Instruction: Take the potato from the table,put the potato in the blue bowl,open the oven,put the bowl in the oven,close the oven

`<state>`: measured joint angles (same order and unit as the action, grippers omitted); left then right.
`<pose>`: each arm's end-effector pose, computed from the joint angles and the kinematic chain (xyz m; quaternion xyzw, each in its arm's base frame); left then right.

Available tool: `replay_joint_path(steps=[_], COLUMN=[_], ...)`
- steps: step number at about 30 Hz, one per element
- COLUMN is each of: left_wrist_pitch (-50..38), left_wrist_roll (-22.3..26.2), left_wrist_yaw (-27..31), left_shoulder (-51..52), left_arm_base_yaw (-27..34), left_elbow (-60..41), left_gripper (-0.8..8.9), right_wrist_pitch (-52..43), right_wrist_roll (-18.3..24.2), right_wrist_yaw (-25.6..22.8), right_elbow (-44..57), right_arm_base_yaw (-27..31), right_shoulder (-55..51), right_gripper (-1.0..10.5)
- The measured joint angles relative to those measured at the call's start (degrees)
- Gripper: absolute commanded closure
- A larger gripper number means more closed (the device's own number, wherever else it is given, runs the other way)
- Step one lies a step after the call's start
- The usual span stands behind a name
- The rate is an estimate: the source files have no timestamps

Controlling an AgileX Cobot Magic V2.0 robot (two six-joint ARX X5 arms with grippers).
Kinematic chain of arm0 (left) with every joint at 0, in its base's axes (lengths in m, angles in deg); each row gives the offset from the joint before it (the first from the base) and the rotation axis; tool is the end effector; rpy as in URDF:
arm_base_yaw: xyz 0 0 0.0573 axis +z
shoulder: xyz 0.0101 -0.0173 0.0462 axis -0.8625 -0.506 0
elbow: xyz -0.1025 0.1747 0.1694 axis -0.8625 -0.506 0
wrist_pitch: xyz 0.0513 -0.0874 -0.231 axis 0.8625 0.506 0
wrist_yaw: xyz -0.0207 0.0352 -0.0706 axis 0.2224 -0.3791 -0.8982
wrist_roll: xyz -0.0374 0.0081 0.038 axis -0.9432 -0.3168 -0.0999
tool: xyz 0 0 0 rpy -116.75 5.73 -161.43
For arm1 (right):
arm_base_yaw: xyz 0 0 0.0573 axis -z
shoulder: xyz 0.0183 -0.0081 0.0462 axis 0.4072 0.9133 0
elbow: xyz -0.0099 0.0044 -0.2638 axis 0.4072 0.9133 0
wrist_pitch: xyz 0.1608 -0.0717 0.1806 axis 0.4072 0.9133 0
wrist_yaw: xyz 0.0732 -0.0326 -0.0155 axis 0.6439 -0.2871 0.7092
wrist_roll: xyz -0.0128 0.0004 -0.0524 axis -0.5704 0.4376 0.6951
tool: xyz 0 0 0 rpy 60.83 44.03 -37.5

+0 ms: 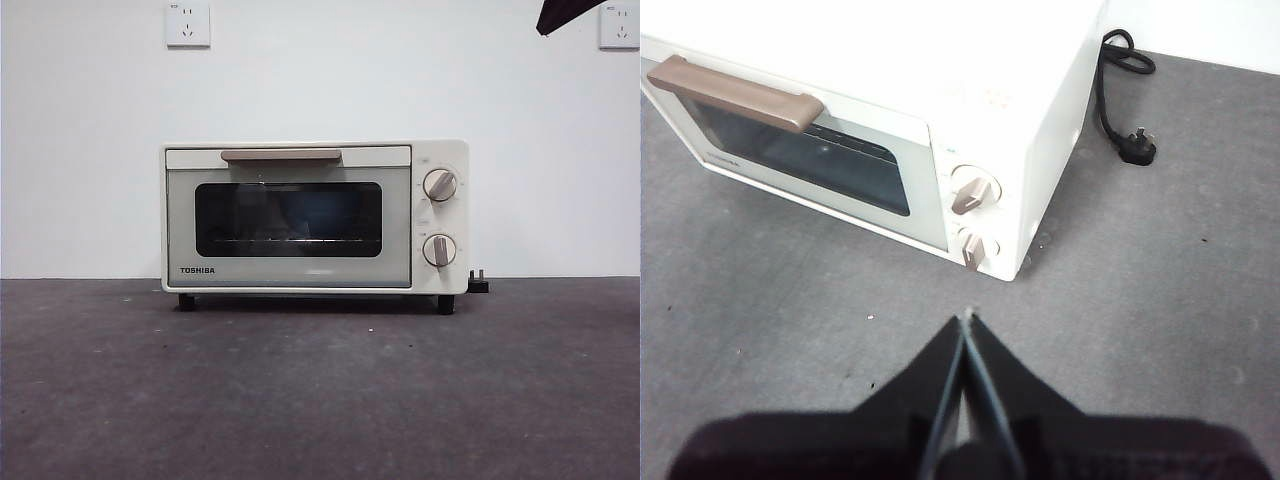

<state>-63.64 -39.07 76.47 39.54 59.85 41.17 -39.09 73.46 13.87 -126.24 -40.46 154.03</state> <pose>0.0956 0.0001 0.1518 -0.0118 0.0834 -0.0004 0.9964 0.2245 0.0685 0.3697 -0.0567 0.2819 0.1796 0.9408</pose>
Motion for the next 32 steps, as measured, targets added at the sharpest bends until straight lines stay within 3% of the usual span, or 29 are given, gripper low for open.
replay_joint_path(steps=[26,32], left_wrist_pitch=[0.0,0.0], left_wrist_roll=[-0.3,-0.3], left_wrist_yaw=[-1.3,-1.3], left_shoulder=[-0.5,-1.0], left_arm_base_yaw=[0.0,0.0], left_elbow=[0.0,0.0], left_gripper=[8.18,8.18], right_wrist_pitch=[0.4,-3.1], right_wrist_roll=[0.2,4.5], right_wrist_yaw=[-1.2,-1.2], right_elbow=[0.0,3.1], right_arm_base_yaw=[1.0,4.3], right_shoulder=[-1.7,-11.8], right_gripper=[9.5,9.5])
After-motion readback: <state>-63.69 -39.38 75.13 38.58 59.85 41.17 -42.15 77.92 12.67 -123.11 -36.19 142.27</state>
